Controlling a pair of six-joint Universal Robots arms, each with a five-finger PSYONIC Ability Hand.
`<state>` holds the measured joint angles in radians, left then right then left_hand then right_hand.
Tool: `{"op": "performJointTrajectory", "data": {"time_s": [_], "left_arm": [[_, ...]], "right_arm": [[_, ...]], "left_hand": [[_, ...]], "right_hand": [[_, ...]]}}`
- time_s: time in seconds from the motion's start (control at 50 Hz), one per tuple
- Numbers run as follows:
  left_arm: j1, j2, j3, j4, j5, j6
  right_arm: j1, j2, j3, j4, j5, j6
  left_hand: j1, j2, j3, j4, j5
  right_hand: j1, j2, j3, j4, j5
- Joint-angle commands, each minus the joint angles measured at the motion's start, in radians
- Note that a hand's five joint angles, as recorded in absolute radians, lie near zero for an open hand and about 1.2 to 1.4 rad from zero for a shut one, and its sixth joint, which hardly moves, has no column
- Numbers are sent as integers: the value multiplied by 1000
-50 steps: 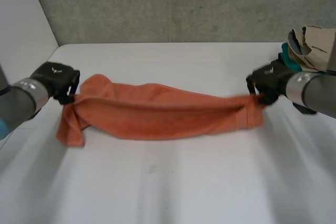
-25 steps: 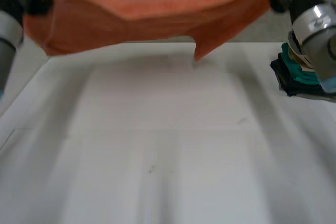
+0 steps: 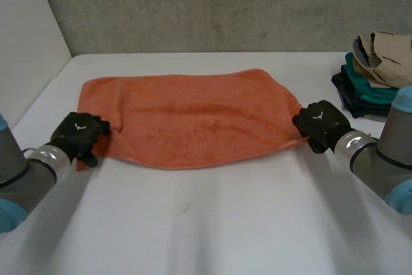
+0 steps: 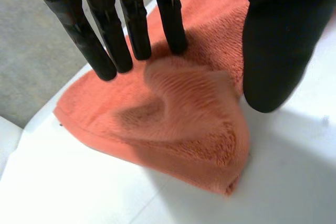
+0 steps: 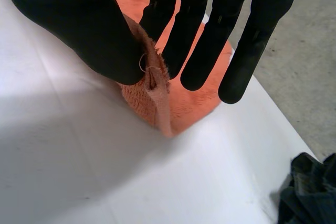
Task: Fold the laundry.
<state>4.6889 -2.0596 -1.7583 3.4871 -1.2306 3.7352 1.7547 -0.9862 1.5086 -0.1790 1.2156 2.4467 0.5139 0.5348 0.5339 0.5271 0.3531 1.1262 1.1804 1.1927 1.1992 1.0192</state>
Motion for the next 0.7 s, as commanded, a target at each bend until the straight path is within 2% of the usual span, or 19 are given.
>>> {"op": "performJointTrajectory", "data": {"time_s": [0.02, 0.1, 0.2, 0.46, 0.54, 0.64, 0.7], "left_arm": [[49, 125, -98, -20, -1, -69], [88, 145, -130, -40, 3, -87], [97, 105, -101, -60, 23, -98], [19, -20, 46, -152, 22, -221], [-3, -45, 68, -125, -18, -215], [-6, -77, 88, -45, -130, -173], [-1, -88, 92, -16, -147, -149]], "right_arm": [[-26, -5, -4, -4, 5, 8], [-32, 3, -5, -4, 5, 0], [-26, 4, -5, -4, 7, -11], [-30, 4, -1, -2, 16, -21], [-32, 4, 5, -2, 16, -23], [-30, 3, 10, -2, 13, -25], [-30, 4, 10, -2, 13, -25]], "left_hand": [[-36, -57, -56, -49, -50], [-68, -89, -88, -82, -82], [-51, -72, -71, -64, -65], [-51, -72, -71, -64, -65], [-33, -54, -53, -47, -47], [19, -1, -1, 6, 6], [46, 25, 26, 33, 32]], "right_hand": [[270, 216, 204, 197, 202], [270, 216, 204, 197, 202], [270, 216, 204, 197, 202], [270, 216, 204, 197, 202], [270, 216, 204, 197, 202], [270, 216, 204, 197, 202], [270, 216, 204, 197, 202]]}}
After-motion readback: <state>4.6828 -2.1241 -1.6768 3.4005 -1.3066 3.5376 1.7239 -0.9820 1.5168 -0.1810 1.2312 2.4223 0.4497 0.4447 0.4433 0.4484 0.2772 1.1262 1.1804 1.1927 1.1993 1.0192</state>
